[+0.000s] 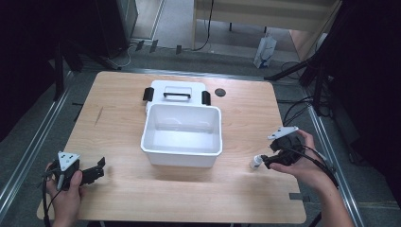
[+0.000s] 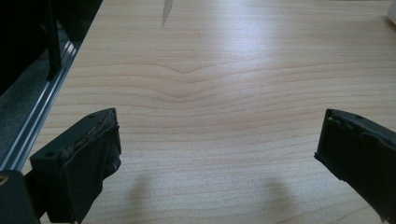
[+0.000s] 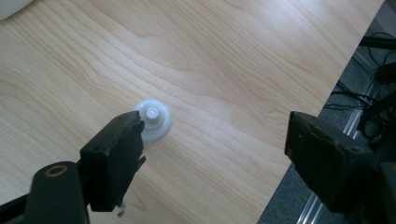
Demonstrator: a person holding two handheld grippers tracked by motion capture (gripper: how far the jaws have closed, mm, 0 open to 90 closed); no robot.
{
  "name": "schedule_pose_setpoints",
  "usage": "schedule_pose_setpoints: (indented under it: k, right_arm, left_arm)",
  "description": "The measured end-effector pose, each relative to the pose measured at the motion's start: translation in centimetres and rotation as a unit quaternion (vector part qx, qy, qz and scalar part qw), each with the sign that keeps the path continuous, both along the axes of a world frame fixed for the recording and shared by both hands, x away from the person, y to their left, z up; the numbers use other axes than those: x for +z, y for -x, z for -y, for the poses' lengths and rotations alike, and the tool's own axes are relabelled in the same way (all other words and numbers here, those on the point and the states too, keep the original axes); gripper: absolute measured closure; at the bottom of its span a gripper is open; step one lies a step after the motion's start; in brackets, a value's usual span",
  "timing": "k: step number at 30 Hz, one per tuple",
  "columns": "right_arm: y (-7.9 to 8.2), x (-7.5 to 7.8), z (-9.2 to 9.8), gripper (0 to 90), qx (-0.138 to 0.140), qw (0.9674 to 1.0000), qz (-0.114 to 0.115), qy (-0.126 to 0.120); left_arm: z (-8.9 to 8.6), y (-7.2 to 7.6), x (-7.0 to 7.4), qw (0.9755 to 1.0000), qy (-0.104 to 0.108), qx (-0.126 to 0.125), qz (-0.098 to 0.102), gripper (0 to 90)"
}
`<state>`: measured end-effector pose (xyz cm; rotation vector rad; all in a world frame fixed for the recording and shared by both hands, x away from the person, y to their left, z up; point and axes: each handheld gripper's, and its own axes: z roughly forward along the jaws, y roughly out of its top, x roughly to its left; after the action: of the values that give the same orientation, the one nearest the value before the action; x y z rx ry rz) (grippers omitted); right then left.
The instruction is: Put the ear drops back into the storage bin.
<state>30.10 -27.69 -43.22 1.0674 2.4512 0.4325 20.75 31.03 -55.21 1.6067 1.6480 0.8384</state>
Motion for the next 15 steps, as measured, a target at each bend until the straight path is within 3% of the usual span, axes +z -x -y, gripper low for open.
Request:
schedule_pose_setpoints:
  k: [5,7,8,11,15]
  right_arm:
    - [-0.8,0.7,-0.6,25.2,0.007,0.9995,-0.031,0.007]
    - [-1.2,0.9,-0.7,27.6,0.008,0.9988,-0.049,-0.002]
    - [-1.5,1.0,-0.8,30.2,0.011,0.9976,-0.067,-0.012]
    - [-2.0,1.0,-1.2,35.2,0.014,0.9935,-0.113,-0.008]
    - [-2.3,0.9,-2.1,41.7,0.026,0.9892,-0.144,0.01]
  left_arm:
    - [0.1,0.0,0.0,1.0,-0.001,0.0,0.001,0.6]
    - [0.1,0.0,0.0,1.0,-0.001,-0.001,0.0,0.6]
    - [0.1,0.0,0.0,1.0,-0.002,-0.001,0.0,0.6]
    - [0.1,-0.1,0.0,1.0,-0.001,0.0,-0.001,0.6]
    - [0.1,-0.1,0.0,1.0,-0.001,0.0,-0.002,0.6]
